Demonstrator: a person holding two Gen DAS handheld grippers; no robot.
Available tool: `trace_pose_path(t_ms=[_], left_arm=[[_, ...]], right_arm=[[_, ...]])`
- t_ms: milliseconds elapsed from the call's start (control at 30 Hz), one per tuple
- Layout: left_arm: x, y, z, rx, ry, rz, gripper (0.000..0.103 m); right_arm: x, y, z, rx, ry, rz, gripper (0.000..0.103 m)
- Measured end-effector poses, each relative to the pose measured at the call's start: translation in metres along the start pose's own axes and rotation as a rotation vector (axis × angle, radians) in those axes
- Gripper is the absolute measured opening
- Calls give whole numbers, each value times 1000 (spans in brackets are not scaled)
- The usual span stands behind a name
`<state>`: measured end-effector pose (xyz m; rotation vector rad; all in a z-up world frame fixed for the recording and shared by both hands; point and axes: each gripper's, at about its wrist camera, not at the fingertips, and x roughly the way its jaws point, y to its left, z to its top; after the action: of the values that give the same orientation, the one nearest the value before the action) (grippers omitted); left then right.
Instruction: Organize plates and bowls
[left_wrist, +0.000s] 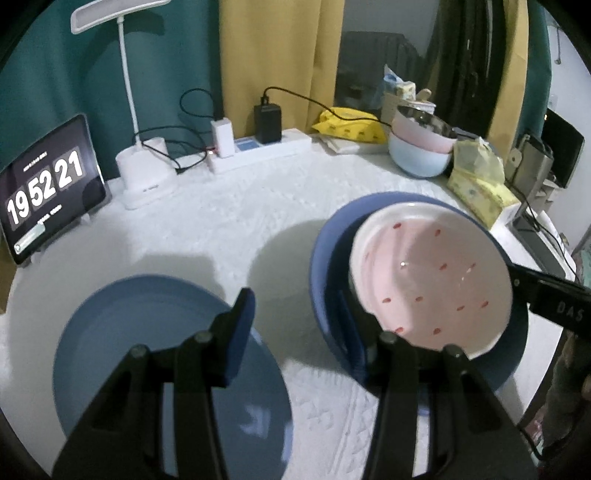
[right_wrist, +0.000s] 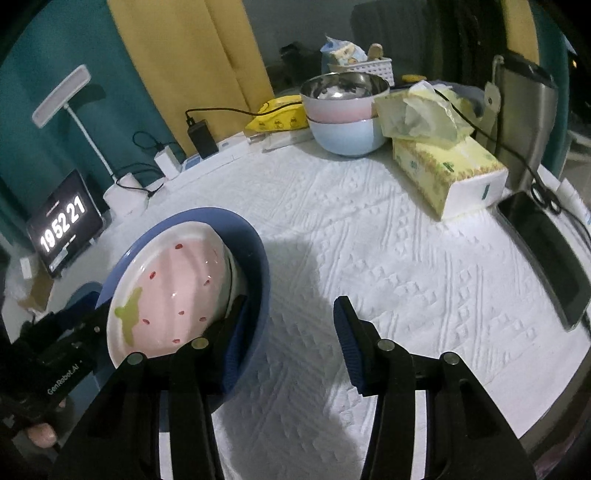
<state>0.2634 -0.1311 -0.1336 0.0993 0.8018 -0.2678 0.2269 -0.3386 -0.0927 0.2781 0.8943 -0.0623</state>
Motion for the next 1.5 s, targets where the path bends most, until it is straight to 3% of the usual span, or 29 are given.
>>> trace_pose_path(t_ms=[67, 133, 200, 233, 833, 1500], left_arm=[[0, -1, 0, -1, 1, -25, 31], [-1, -9, 1, 31, -8, -30, 19], [-4, -16, -1, 58, -24, -8, 15], [-4, -17, -1, 57, -26, -5, 15], [-9, -10, -2, 28, -18, -58, 14], [-55, 0, 2, -2, -103, -66, 14]], right_arm=[[0, 2, -1, 4, -6, 4, 44], [-1, 7, -1, -13, -12, 12, 29], [-1, 14, -2, -34, -18, 17, 13], [-2, 17, -2, -34, -26, 8, 12], [-10, 20, -4, 2, -38, 8, 11], [-53, 46, 1, -23, -115, 16, 11]])
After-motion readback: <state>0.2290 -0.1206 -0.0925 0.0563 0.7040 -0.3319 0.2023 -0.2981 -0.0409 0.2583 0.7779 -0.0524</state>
